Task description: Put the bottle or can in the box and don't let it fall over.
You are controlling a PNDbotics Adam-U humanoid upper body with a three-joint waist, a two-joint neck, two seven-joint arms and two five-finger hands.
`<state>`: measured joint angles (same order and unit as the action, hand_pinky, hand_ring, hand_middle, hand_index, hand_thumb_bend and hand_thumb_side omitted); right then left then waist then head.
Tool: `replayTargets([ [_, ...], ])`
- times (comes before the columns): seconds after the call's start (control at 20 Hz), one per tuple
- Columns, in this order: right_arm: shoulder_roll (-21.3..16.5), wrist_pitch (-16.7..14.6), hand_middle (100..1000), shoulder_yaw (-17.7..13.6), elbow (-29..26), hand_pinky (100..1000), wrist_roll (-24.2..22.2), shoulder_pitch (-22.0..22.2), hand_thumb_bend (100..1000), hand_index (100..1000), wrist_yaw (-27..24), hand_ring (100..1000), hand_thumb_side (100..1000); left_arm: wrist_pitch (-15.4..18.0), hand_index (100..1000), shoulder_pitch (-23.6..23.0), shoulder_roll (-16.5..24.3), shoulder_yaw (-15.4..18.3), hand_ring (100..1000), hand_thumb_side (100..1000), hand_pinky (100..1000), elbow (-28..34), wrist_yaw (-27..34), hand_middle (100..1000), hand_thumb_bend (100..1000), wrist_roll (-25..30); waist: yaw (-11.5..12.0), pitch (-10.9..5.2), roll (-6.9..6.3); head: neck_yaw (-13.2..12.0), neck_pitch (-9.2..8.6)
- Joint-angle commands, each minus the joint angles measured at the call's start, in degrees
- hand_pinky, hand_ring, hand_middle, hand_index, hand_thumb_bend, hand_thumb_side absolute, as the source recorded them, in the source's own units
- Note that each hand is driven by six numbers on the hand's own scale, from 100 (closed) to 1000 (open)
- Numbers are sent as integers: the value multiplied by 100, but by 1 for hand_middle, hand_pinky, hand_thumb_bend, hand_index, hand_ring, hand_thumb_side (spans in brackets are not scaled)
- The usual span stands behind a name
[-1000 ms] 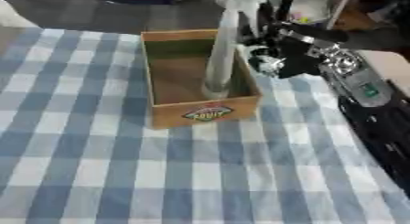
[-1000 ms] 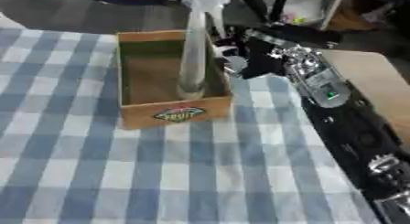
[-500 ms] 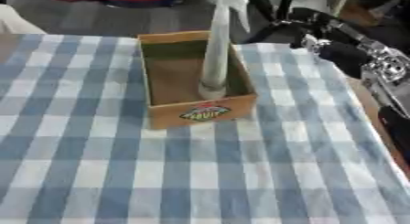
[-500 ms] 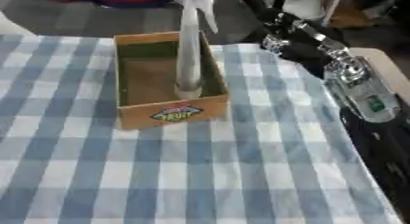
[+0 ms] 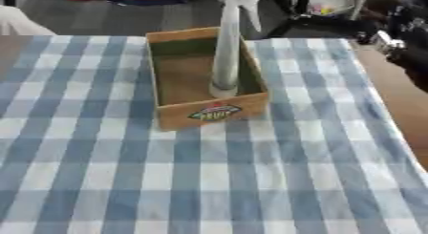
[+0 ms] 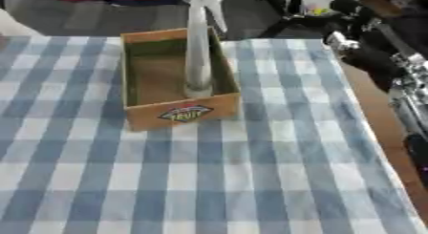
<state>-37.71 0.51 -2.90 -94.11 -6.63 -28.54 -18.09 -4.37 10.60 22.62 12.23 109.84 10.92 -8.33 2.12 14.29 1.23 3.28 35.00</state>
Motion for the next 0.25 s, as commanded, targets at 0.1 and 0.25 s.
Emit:
replayTargets([
  [0.1,-238,-59,1000,-292,-541,837,203,283,100,1000,-62,1000,452,15,869,4,80,73,556,428,1000,72,-36,714,619,-29,-49,-145,-48,-84,30],
  [0.25,-196,-23,1000,-404,-805,834,442,536,100,988,-44,1000,428,17,869,4,70,75,556,428,1000,70,-43,714,619,-30,-90,-141,-77,-118,36],
])
